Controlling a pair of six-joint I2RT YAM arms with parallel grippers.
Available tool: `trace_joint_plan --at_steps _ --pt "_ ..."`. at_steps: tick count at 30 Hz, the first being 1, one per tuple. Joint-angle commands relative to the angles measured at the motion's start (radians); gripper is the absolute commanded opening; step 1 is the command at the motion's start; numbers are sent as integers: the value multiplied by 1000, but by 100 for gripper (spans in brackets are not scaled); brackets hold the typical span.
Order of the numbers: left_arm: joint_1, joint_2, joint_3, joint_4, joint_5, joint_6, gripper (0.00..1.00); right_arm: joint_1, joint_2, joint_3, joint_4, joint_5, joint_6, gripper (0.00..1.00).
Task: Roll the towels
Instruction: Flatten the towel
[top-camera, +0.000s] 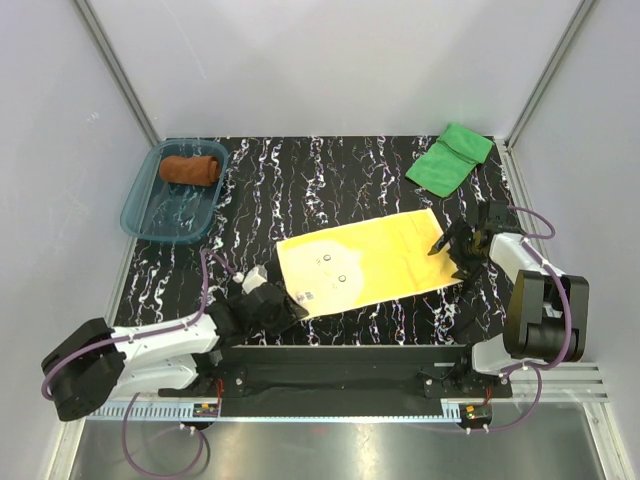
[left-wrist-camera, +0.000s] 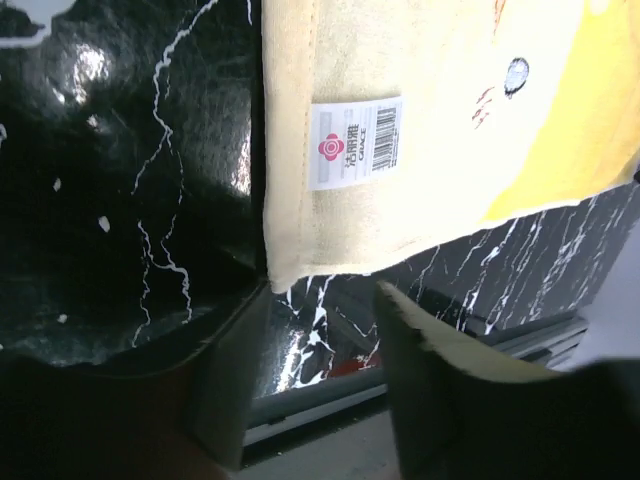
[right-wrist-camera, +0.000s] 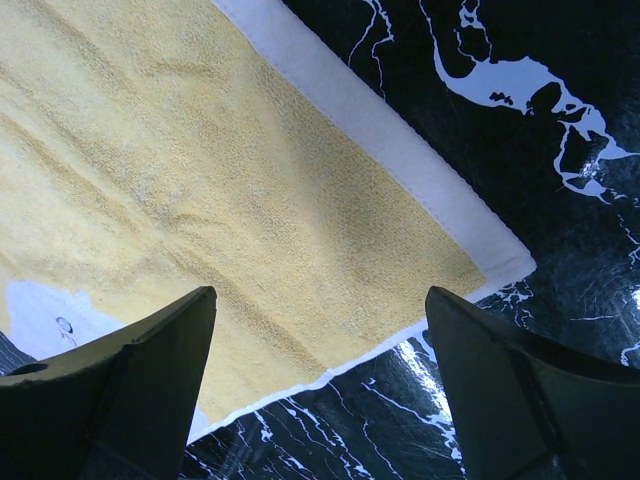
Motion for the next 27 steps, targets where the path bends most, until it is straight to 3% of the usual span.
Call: trace_joint_plan --at_steps 1,14,17,21,27 --pt "0 61 -57 -199 -78 49 46 -4 -25 -7 19 -24 -15 93" --pt "0 39 -52 -191 -98 63 14 -5 -20 -7 23 -30 -21 92" --pt "2 -9 -57 -213 -122 77 1 -5 -17 -7 25 -33 -23 92" --pt "25 -69 -1 -332 -170 130 0 -5 -29 -8 23 -67 -15 91" --pt "150 -179 -3 -360 -127 224 0 -5 -86 -36 10 -114 11 90"
